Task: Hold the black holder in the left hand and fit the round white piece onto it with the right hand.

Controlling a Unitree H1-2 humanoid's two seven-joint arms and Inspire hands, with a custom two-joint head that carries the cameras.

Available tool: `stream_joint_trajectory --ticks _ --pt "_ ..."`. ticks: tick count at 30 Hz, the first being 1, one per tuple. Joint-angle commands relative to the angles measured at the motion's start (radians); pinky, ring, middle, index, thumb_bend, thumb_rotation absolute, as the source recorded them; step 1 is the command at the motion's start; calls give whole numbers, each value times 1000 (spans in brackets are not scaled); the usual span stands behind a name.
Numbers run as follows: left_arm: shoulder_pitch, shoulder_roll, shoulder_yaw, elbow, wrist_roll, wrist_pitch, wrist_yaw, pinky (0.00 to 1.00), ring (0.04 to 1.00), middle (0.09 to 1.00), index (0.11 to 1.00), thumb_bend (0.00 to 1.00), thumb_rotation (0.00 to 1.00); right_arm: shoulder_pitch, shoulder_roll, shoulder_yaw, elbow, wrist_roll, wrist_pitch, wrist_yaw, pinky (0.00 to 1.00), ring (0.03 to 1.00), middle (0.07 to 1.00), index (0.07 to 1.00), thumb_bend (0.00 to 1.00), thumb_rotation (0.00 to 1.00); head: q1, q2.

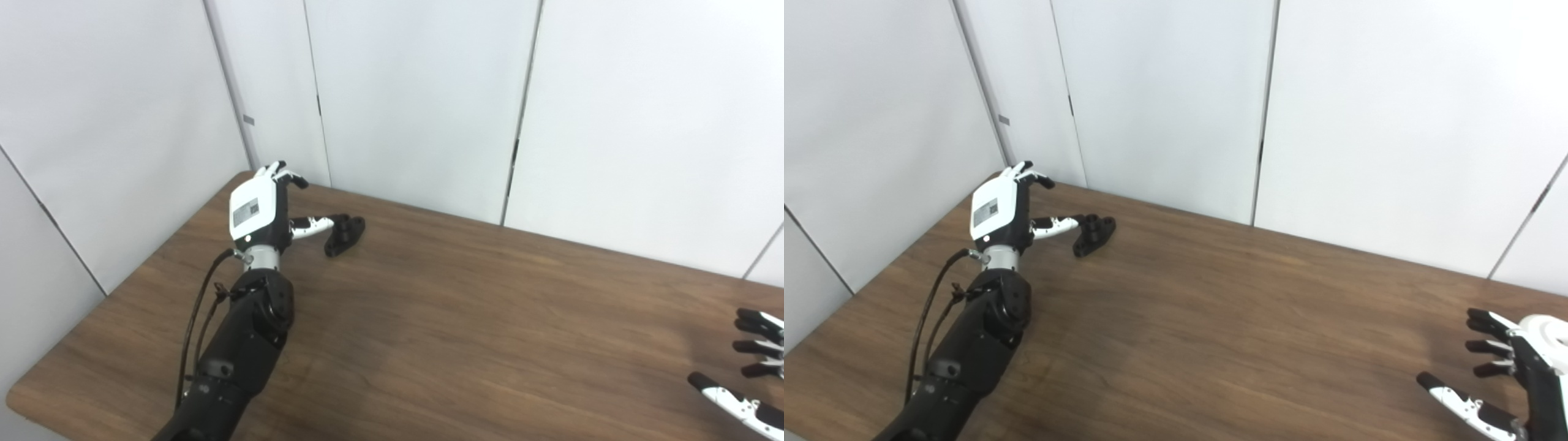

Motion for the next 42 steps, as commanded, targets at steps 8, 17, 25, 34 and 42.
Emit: stream_joint_trajectory --ticks 8,17,25,34,42 --pt "-65 45 -38 77 -14 17 -19 794 945 914 606 1000 453 -24 -23 -8 -33 -2 -22 -1 482 653 743 749 595 214 -1 4" --pt "-90 44 -66 165 -43 27 -37 883 966 930 635 1000 509 -18 -22 -8 -45 -6 -12 3 478 649 743 748 597 241 -5 7" --pt "-108 47 -96 229 -65 15 -33 899 972 939 643 1000 528 -17 -15 -8 -53 -9 -6 6 477 643 737 745 599 216 -7 10" --pt "-110 46 -106 229 -75 8 -25 878 966 929 627 1000 503 -15 -11 -8 -59 -8 -1 11 481 649 738 744 595 211 -6 14" --pt "-123 51 -123 256 -84 -11 -12 874 960 925 617 1000 491 -10 -5 -7 -73 -13 14 15 477 654 743 746 588 193 -13 19"
